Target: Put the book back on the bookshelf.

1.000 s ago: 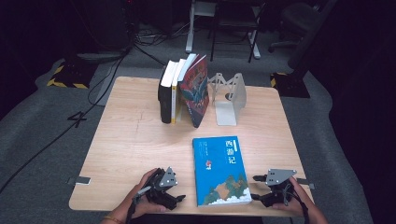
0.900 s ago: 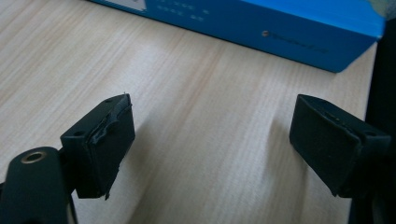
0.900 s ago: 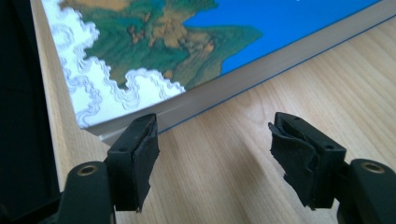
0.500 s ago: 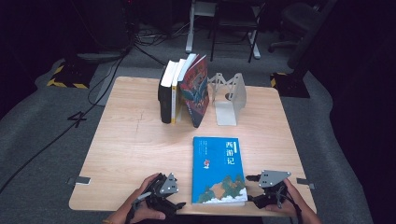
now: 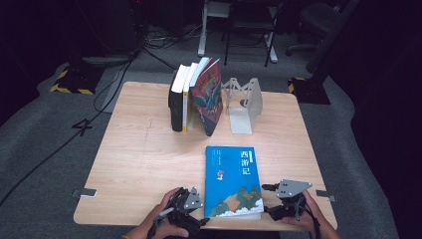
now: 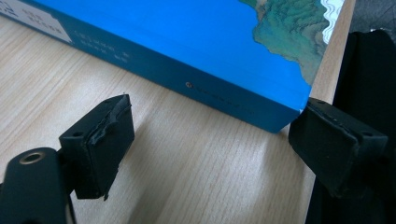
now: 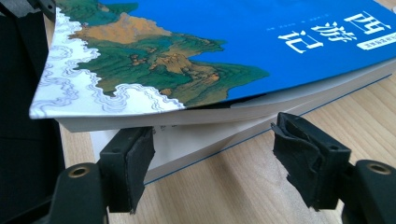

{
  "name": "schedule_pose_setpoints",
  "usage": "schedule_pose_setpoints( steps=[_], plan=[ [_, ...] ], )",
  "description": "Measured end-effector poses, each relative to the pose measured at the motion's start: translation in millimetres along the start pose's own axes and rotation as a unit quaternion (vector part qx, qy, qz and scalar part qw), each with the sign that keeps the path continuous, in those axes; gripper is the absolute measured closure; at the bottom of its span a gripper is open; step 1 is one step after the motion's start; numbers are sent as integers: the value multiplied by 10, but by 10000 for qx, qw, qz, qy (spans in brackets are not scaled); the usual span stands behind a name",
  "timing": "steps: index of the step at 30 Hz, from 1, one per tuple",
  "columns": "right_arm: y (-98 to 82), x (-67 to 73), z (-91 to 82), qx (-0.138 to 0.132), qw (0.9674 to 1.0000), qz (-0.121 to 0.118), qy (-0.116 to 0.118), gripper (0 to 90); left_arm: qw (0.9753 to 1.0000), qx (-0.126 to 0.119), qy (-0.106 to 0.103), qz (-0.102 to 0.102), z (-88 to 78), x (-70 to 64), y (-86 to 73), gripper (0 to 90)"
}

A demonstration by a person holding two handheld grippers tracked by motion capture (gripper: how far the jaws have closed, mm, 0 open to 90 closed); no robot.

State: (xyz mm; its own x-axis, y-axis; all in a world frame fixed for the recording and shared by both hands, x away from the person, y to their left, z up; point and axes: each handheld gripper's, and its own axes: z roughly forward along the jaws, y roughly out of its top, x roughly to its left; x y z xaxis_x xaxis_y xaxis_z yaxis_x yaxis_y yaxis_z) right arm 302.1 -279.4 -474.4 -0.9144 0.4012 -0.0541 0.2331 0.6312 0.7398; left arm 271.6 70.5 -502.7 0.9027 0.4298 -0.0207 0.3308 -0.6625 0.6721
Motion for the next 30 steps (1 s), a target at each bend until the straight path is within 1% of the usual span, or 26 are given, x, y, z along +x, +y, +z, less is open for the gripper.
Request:
schedule_pose_setpoints(
  steps=[2,4,7,8,9,10,11,12,13,14,15,16,17,18,21,22,23,24,25,27,30],
  plan=[
    [0,-1,0,-7,10000,14,2,292,10000,8,15,14,6,2,5,142],
    [-2,-2,2,5,10000,8,-3,286,10000,34,-23,21,3,9,12,137],
    [-14,-3,6,24,10000,-4,-22,286,10000,28,-45,38,-17,33,6,189],
    [-15,-1,6,24,10000,13,-17,286,10000,49,-2,-32,-37,73,-7,196],
    [-15,-1,6,24,10000,13,-17,286,10000,49,-2,-32,-37,73,-7,196],
    [-12,1,11,7,10000,14,-7,284,10000,37,38,-81,-54,127,-24,196],
    [-8,2,15,-1,10000,27,-22,282,10000,37,38,-81,-54,127,-24,196],
    [3,9,26,-20,10000,53,-12,283,9999,61,75,-124,-74,185,-39,195],
    [3,9,26,-20,10000,53,-12,283,9999,61,75,-124,-74,185,-39,195],
    [33,36,56,-78,9999,81,-57,276,9998,61,111,-145,-87,226,-52,194],
    [33,36,56,-78,9999,81,-57,276,9998,71,128,-165,-97,257,-60,194],
    [51,48,69,-79,9999,99,-89,270,9996,85,166,-207,-117,314,-75,194],
    [89,78,92,-75,9998,101,-159,268,9995,100,204,-220,-134,364,-89,194],
    [155,125,138,-53,9995,75,-314,253,9991,89,274,-298,-160,447,-117,194],
    [219,185,204,-97,9990,-6,-443,255,9981,92,402,-464,-204,578,-162,194],
    [219,185,204,-97,9990,-6,-443,255,9981,92,402,-464,-204,578,-162,193],
    [245,217,252,-135,9986,-12,-521,251,9973,80,459,-560,-232,648,-190,192],
    [245,217,252,-135,9986,-12,-521,251,9973,80,459,-560,-232,648,-190,191],
    [263,236,267,-219,9979,-19,-603,250,9968,92,491,-619,-257,714,-215,184],
    [277,243,268,-295,9975,5,-645,250,9968,61,497,-631,-267,752,-233,175],
    [289,246,279,-356,9972,54,-650,248,9966,38,500,-656,-275,788,-244,175]
  ],
)
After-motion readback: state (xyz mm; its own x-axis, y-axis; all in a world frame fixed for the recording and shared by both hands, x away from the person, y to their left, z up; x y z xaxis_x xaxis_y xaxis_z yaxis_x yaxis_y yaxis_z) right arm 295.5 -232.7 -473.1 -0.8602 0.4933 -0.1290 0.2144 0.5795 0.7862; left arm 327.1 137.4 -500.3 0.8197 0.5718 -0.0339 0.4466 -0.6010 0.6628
